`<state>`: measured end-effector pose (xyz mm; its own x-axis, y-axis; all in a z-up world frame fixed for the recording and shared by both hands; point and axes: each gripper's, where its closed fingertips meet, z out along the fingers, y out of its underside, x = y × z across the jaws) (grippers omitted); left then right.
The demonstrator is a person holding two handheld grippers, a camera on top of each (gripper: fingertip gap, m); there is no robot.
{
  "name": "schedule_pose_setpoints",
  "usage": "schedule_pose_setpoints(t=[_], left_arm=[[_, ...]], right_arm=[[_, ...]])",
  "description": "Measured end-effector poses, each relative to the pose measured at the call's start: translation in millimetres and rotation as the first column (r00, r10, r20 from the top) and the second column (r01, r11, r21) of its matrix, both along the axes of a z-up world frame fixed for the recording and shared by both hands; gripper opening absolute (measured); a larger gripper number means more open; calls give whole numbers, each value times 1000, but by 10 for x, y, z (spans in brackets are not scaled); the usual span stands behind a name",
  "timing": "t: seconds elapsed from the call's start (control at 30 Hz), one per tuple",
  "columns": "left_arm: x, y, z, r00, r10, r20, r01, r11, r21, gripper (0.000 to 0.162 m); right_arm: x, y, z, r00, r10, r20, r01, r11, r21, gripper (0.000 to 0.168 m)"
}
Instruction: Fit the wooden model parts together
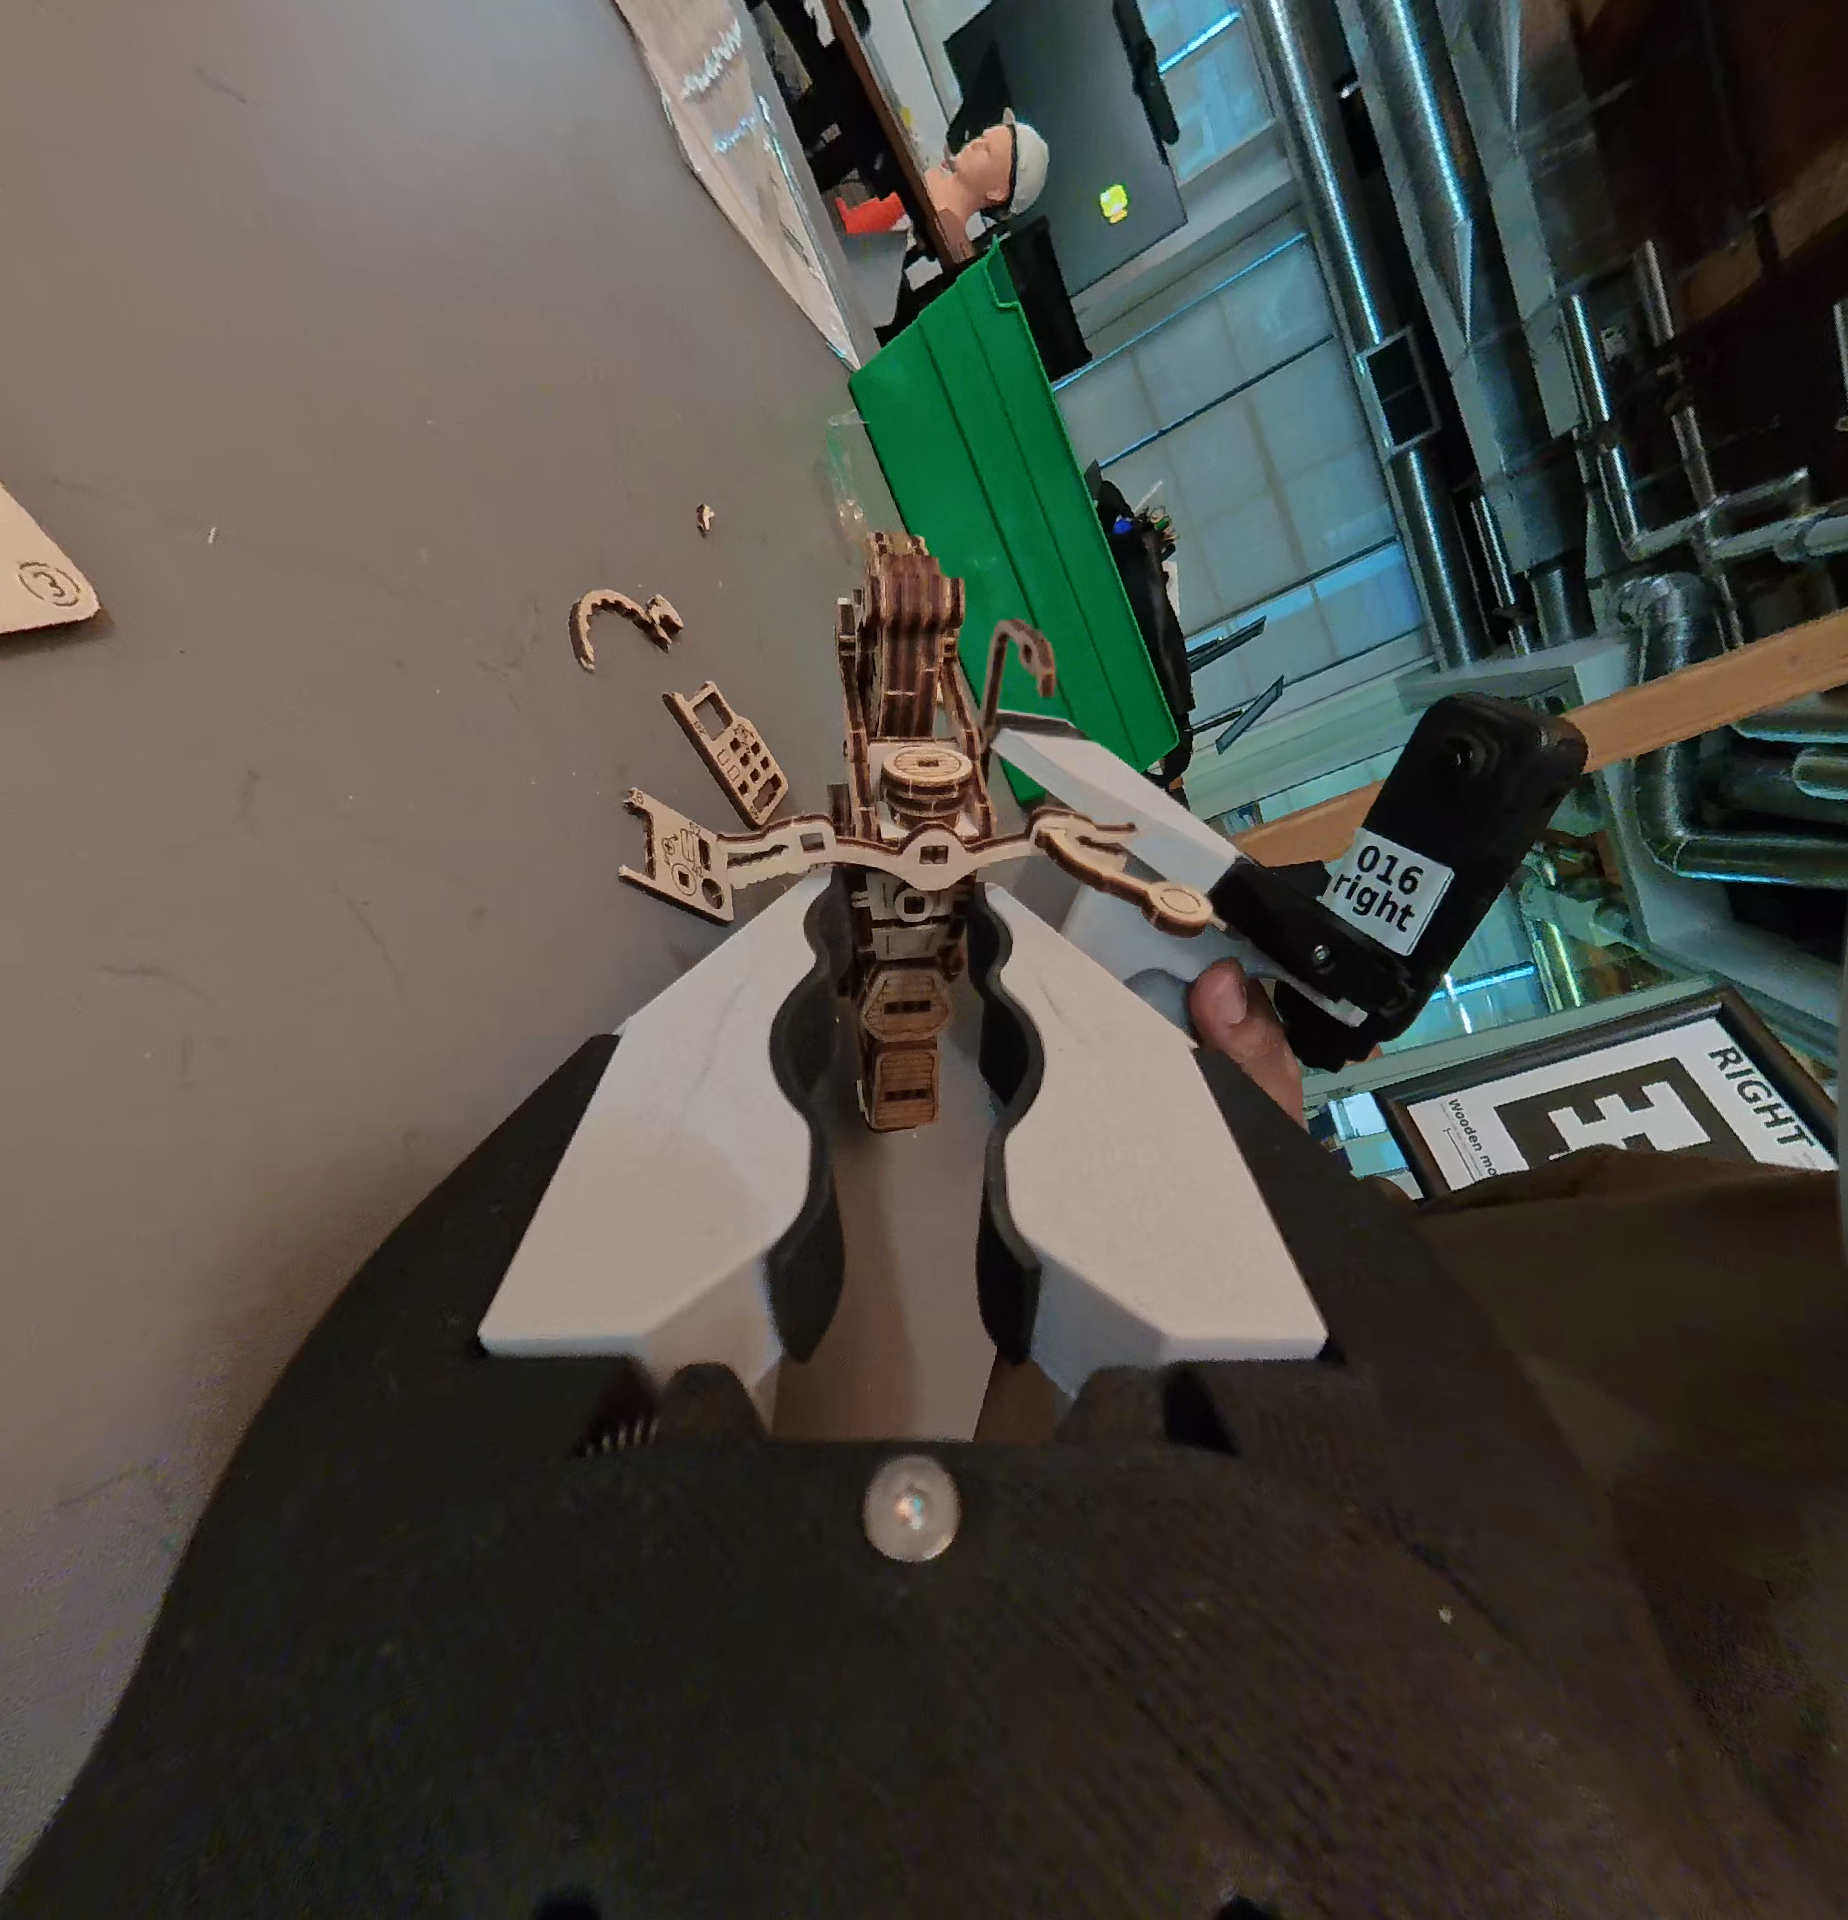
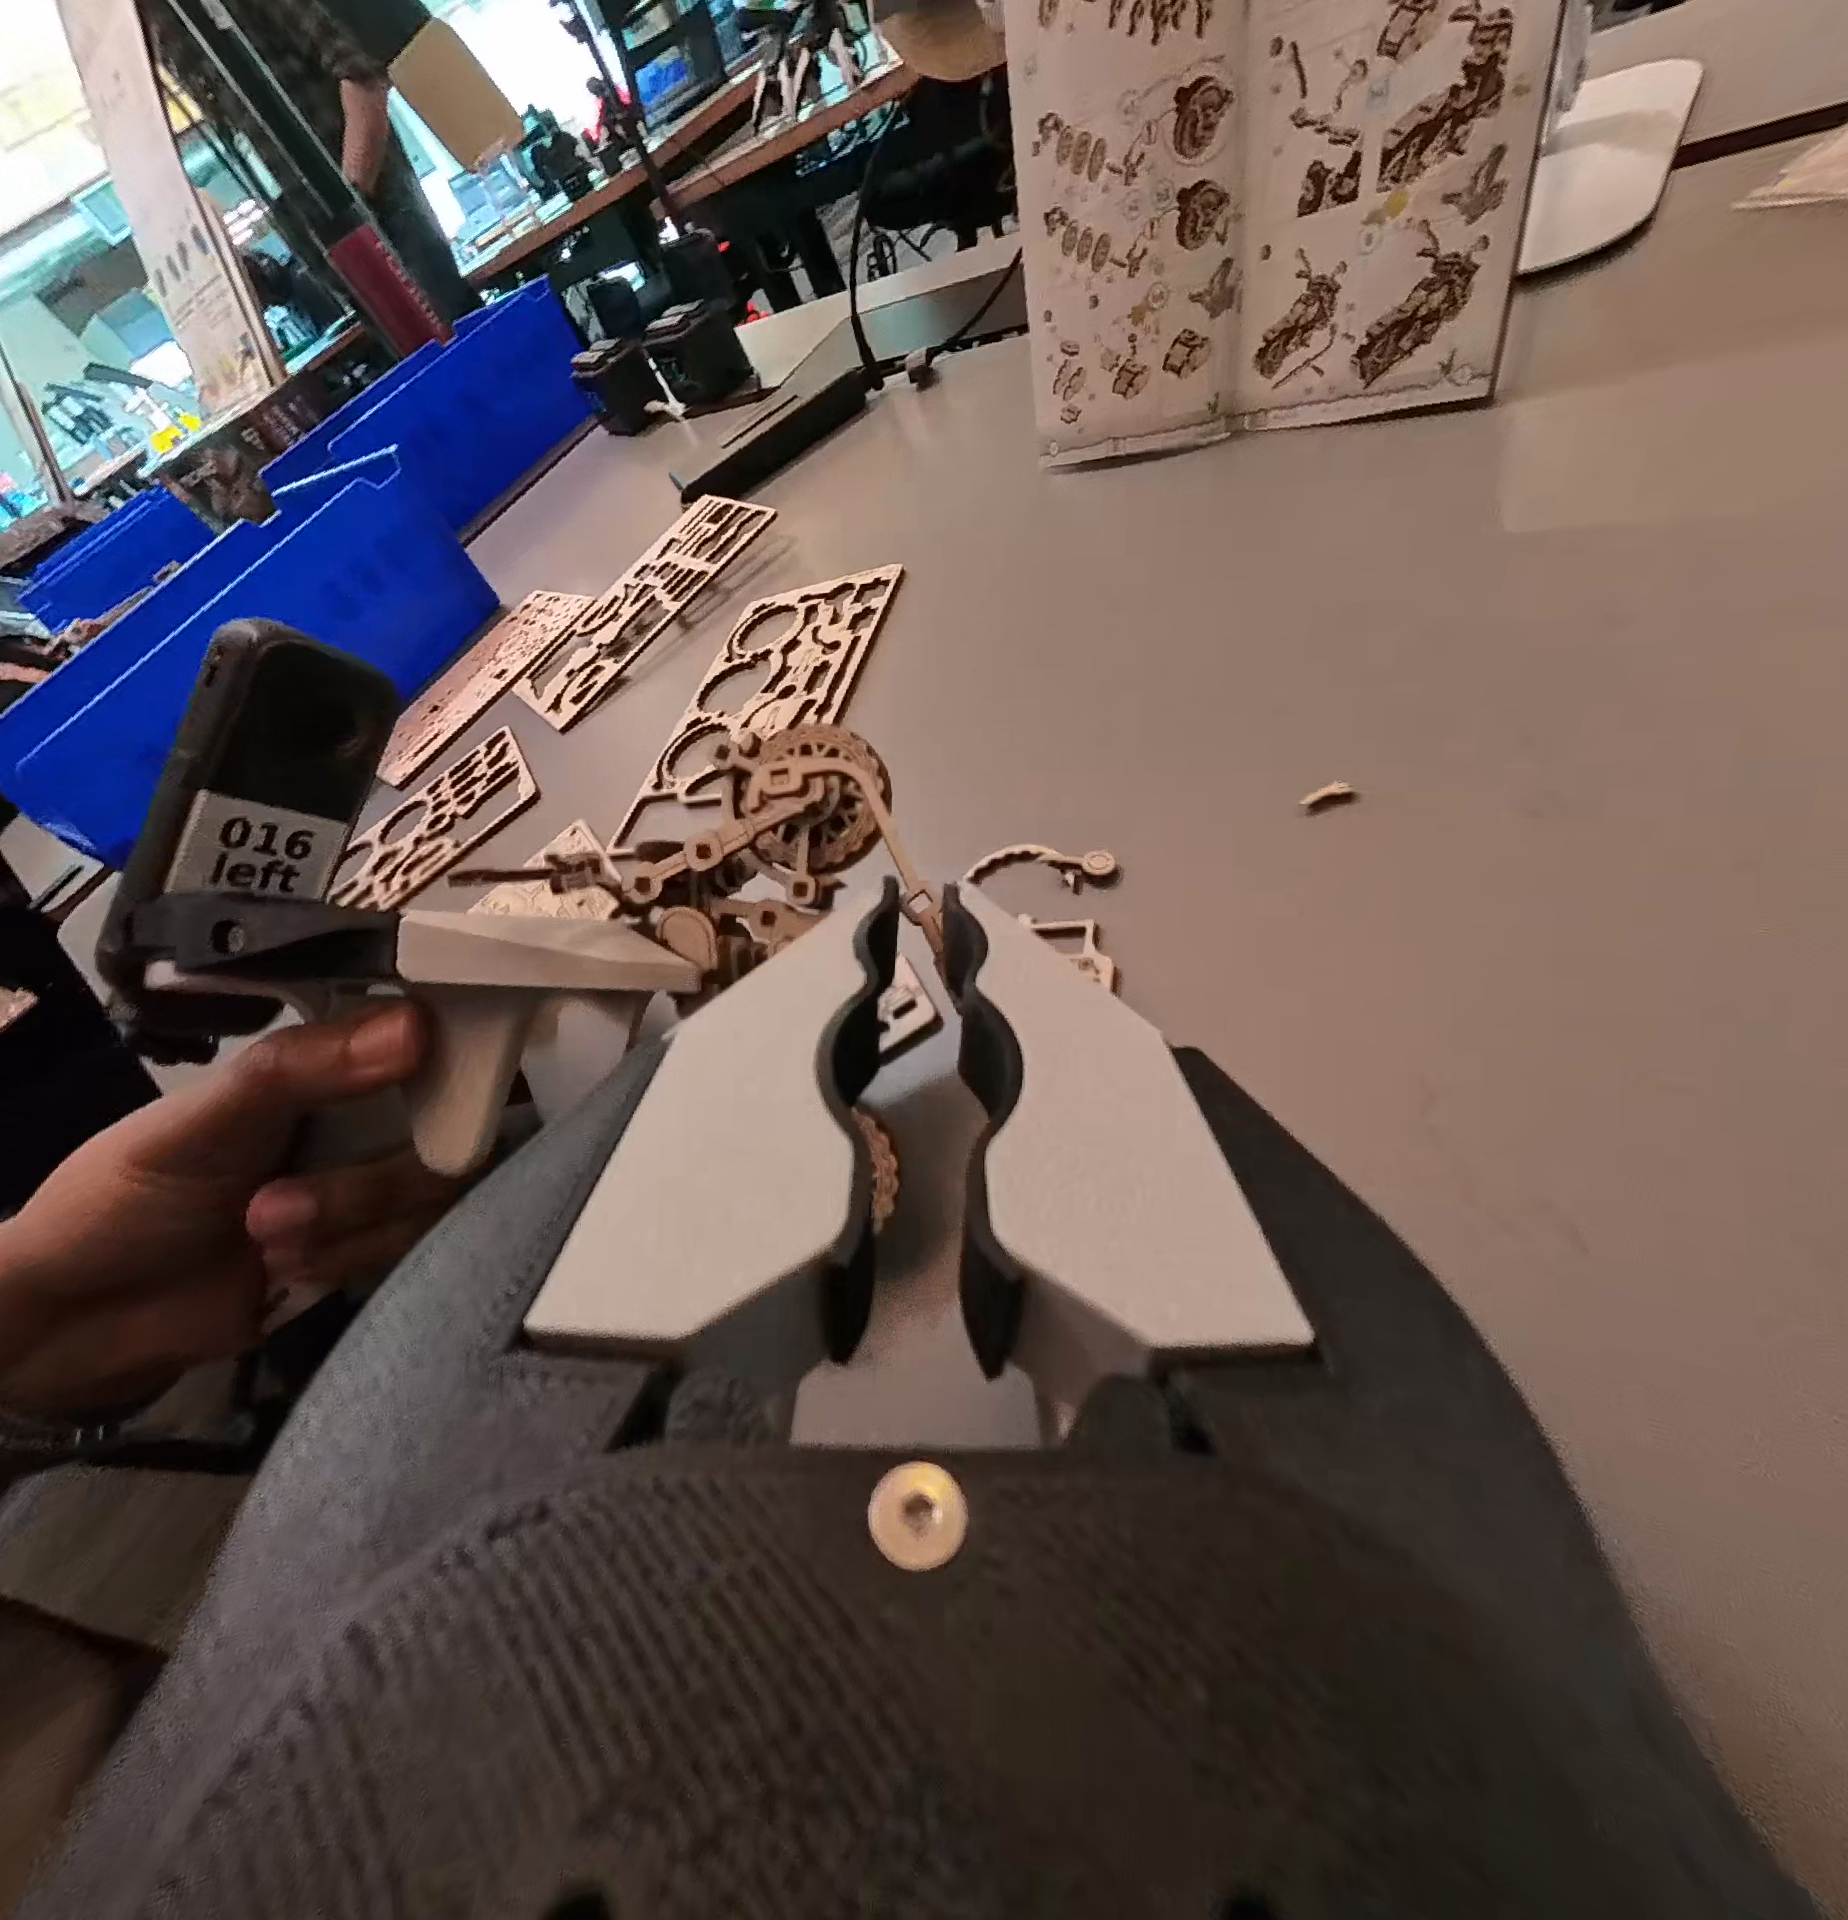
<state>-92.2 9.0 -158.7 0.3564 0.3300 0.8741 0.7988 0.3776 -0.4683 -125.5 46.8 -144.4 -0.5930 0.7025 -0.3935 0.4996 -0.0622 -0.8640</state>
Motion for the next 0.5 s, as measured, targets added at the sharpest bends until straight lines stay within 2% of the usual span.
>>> schedule_pose_setpoints(t=[0.27,0.5], left_arm=[[24,35,4,1000,-8,-10,8,1000,-7,19],[18,24,11,1000,-4,-5,4,1000,5,19]], right_arm=[[0,-193,47,999,-27,-22,26,1000,-12,7],[-14,-162,27,998,-51,-23,51,999,-7,7]])
